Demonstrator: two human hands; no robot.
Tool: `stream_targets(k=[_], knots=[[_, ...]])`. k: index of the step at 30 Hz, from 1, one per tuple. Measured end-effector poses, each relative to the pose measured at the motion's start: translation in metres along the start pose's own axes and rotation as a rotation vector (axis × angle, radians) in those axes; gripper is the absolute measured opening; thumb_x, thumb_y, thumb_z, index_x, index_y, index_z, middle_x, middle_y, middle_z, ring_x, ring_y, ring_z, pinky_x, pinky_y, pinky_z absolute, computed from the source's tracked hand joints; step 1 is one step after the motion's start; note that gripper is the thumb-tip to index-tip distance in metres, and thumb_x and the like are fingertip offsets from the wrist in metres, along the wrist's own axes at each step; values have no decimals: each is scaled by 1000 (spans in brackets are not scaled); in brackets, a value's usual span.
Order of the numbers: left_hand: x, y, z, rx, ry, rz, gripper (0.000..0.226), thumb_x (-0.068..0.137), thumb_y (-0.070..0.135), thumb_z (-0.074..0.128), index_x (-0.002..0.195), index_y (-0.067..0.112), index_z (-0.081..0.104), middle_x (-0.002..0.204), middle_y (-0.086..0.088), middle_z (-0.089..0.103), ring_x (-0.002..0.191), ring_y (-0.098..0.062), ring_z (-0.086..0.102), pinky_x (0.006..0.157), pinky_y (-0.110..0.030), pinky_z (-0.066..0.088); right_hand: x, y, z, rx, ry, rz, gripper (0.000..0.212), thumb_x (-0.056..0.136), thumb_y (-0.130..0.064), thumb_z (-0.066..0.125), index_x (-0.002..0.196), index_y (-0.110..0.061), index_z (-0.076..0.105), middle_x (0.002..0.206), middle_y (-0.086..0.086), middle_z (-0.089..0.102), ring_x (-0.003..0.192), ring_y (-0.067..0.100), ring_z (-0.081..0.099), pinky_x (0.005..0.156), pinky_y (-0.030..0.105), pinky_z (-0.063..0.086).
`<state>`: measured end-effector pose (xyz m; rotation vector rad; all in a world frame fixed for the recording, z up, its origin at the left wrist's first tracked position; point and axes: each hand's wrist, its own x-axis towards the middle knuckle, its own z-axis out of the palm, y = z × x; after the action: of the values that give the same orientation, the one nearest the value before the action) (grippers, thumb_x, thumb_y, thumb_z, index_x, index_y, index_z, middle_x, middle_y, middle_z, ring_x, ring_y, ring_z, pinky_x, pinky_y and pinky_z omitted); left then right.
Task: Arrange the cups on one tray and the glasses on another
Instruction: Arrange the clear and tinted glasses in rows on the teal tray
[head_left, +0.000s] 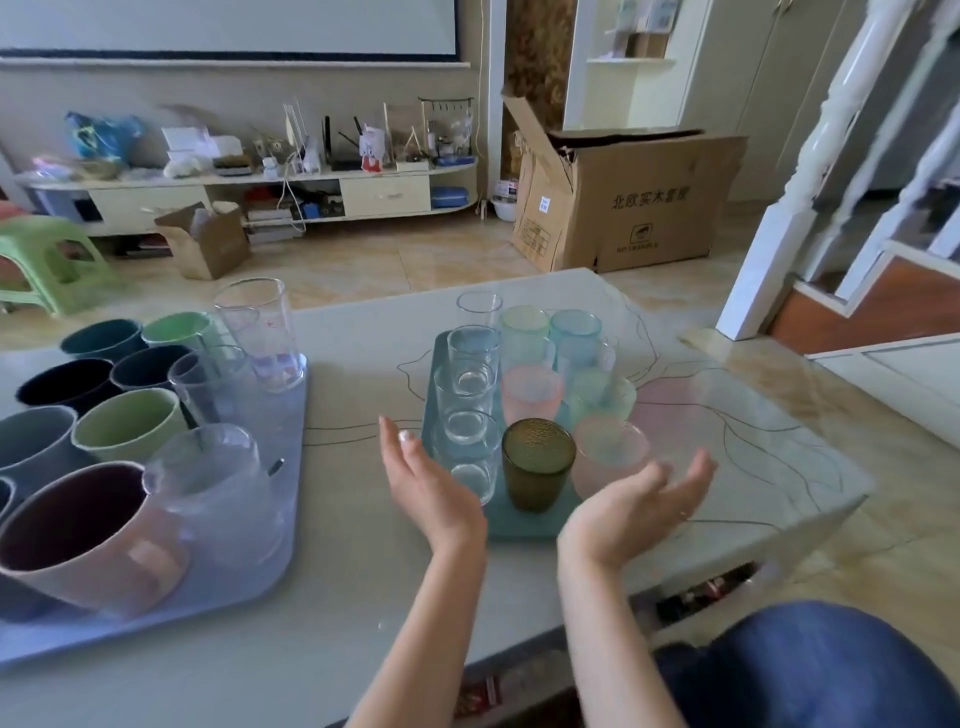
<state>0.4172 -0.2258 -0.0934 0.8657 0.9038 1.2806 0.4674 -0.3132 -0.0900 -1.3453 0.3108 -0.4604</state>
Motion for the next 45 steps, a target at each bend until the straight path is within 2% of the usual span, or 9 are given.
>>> stream_targets(k=[2,7,11,15,23,31,34,39,45], knots=[[-2,-4,7,35,38,34,42,98,24,35,139,16,43,145,0,43,134,-12,39,111,-27,30,-14,7,9,-13,-12,-106,58,92,-31,31,145,-7,32,155,12,25,142,21,25,110,24,22],[6,-16,21,73,120,119,53,87,35,34,130,12,55,132,-3,57,122,-12,51,91,-10,34,-16,18,39,-36,8,-212,62,90,-36,31,142,-5,34,152,15,29,138,27,31,112,38,25],[16,-28,28,-51,134,113,43,84,28,35,105,10,68,112,-11,68,105,-17,63,88,-20,46,-9,25,58,-52,105,-247,56,91,-34,34,137,-4,43,146,15,40,133,24,37,105,20,25],[22,-33,35,-92,139,125,34,84,25,36,85,24,70,97,-7,72,96,-16,66,82,-22,47,-8,26,68,-102,158,-231,55,89,-36,35,133,-6,48,142,12,46,130,25,41,102,34,32],[33,-42,37,-52,91,188,40,77,44,36,81,26,72,91,-8,73,91,-21,68,80,-27,49,-4,31,75,-75,151,-240,53,88,-32,37,131,-4,51,140,14,48,130,26,43,104,40,33],[33,-39,33,-29,22,152,36,81,40,38,86,24,71,94,-4,71,97,-20,66,81,-20,46,-10,24,65,-102,96,-198,57,87,-38,33,132,-7,50,143,10,45,132,24,40,107,51,30],[33,-34,19,56,-39,137,41,84,37,37,96,16,70,99,1,70,102,-16,63,89,-23,47,-10,16,53,-141,47,-194,58,84,-36,34,132,-8,50,144,7,44,134,23,39,112,51,22],[39,-21,-3,103,-130,36,33,98,21,38,110,8,66,115,-9,67,113,-21,60,102,-35,45,-7,4,36,-240,-117,-266,48,82,-27,42,128,-17,55,141,0,49,138,17,35,114,50,6],[60,-10,-6,205,-441,-200,45,100,37,31,135,16,48,143,0,47,135,-14,39,116,-35,27,17,-23,32,-607,-604,-598,27,86,-18,48,97,-34,67,116,-16,64,119,10,51,113,44,9]])
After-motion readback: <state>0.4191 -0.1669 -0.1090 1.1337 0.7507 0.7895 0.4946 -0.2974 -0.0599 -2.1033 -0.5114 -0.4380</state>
